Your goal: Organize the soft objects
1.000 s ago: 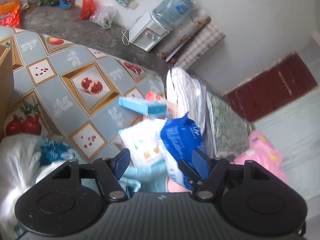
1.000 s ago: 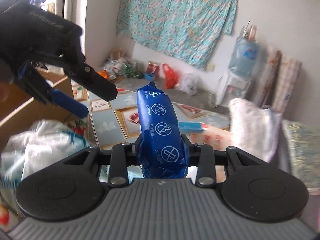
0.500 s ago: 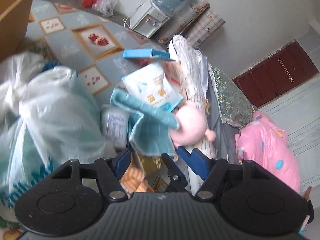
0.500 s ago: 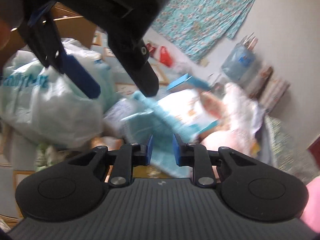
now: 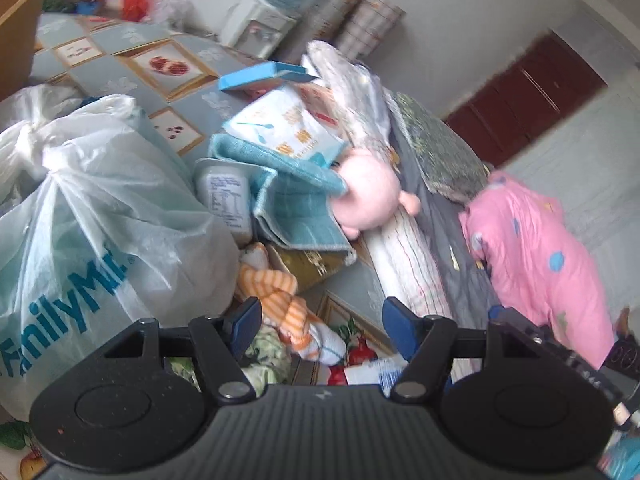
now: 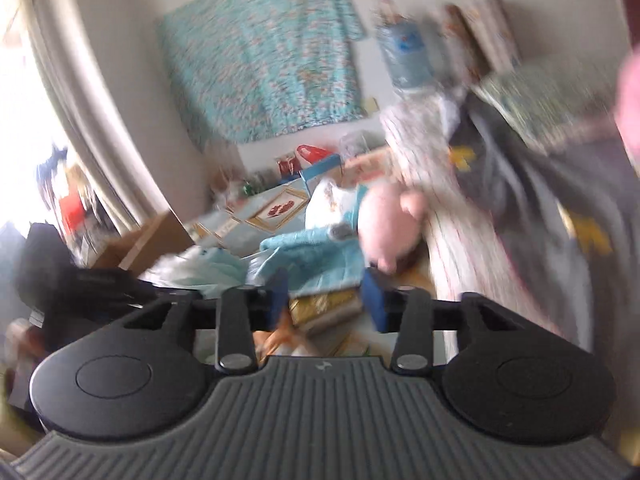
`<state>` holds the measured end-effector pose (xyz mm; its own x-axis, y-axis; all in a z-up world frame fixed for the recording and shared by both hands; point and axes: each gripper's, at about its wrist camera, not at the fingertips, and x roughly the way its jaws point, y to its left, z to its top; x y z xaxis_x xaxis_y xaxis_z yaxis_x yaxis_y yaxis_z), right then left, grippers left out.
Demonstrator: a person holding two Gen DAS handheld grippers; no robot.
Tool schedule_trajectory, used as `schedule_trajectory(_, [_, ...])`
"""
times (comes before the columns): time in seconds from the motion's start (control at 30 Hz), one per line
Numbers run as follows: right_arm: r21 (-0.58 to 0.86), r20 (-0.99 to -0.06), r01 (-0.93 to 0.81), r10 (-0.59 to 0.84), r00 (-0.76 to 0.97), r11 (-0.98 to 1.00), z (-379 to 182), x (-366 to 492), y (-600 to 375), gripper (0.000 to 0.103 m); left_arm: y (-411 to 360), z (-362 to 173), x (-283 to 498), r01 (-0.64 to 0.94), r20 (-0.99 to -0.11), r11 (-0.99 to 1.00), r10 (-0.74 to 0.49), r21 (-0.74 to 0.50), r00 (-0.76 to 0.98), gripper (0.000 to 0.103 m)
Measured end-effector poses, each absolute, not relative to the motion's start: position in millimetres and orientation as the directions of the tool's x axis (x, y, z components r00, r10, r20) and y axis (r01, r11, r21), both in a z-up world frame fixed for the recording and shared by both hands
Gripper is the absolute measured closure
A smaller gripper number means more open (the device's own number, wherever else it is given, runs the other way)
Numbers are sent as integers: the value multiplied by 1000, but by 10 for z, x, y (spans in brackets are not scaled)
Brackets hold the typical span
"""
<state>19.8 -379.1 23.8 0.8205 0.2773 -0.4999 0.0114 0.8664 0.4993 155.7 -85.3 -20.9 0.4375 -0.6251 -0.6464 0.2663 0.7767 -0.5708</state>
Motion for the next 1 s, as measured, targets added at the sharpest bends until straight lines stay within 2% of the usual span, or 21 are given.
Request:
schedule_trajectory(0.17, [663, -473, 152, 253, 844, 733, -138, -393, -3807, 57, -1187, -139, 1171, 519, -632, 770, -619, -371, 467, 35])
schedule_trajectory(0.4, [741, -501, 343, 134, 855, 577, -806, -707, -3633, 53, -1783, -362, 614, 777, -640, 620, -643, -112, 420, 33])
schedule_trajectory(0.5, [758, -504, 378, 109, 857, 532, -972, -619, -3621, 51, -1988, -482, 462, 823, -648, 568, -631, -12, 426, 33])
schedule_trajectory(0.63, [761, -537, 425, 107, 837, 490, -1144, -480, -3645, 47, -2167, -626, 398, 849, -666, 526, -614, 55, 424, 33])
schedule_trajectory(0.83, [810, -472, 381, 110, 875, 446, -1205, -440, -3687, 43, -2353, -707, 286, 863, -653, 462, -592, 206, 473, 30])
schedule_trajectory(1.0, [838, -425, 339, 124, 896, 427, -1256, -437, -3728, 43, -2522, -765, 242, 870, -652, 415, -587, 266, 480, 26])
